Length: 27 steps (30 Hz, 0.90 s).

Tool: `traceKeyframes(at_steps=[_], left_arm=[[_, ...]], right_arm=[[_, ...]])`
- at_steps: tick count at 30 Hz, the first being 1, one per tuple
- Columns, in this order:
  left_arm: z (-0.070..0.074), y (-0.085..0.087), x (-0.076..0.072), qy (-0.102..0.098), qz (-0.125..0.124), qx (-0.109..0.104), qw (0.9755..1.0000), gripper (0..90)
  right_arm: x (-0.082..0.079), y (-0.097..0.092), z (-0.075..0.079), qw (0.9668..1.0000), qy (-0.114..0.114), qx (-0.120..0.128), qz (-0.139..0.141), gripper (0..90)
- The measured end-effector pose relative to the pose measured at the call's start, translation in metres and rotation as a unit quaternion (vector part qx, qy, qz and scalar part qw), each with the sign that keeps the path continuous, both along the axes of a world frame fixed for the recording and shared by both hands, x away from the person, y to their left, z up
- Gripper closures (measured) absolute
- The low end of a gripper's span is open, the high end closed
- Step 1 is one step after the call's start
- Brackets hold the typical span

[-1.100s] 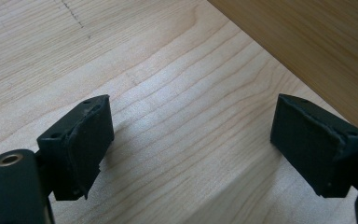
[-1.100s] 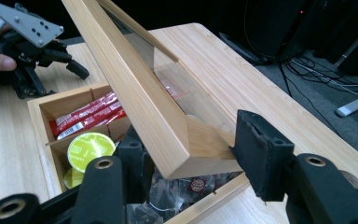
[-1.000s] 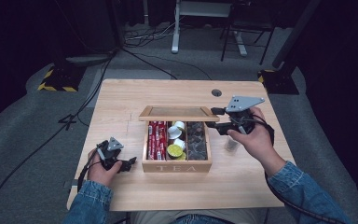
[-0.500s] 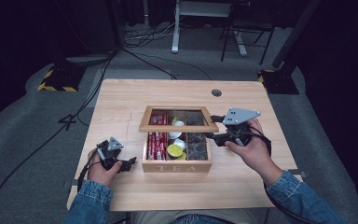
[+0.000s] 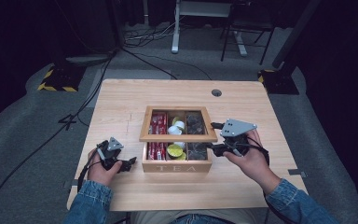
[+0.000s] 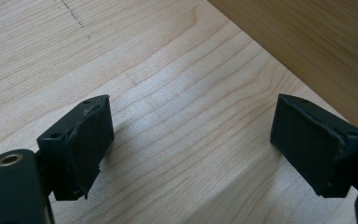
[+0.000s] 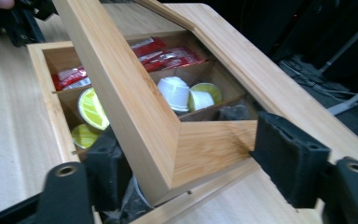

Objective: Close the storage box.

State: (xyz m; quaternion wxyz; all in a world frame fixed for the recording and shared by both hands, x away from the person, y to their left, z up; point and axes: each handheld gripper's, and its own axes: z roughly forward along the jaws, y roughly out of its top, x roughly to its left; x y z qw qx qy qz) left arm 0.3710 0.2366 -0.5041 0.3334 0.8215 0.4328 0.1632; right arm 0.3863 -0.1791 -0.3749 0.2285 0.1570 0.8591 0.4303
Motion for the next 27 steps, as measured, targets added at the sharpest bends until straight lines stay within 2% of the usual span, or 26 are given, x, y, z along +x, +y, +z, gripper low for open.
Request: traceKeyframes(at_steps=[7,12,27], left_arm=[[0.0,0.0,0.0,0.0,0.0,0.0,1.0,13.6],[0.0,0.0,0.0,0.001,-0.001,0.001,1.0,13.6],[0.0,0.0,0.0,0.001,0.0,0.001,1.0,13.6]], right_arm=[[-0.006,0.001,-0.009,0.9999,-0.011,-0.008,0.002,28.6],[-0.009,-0.001,-0.021,0.9999,0.004,-0.01,-0.007,26.1],[-0.019,-0.001,-0.038,0.9992,0.009,-0.038,-0.005,25.5]])
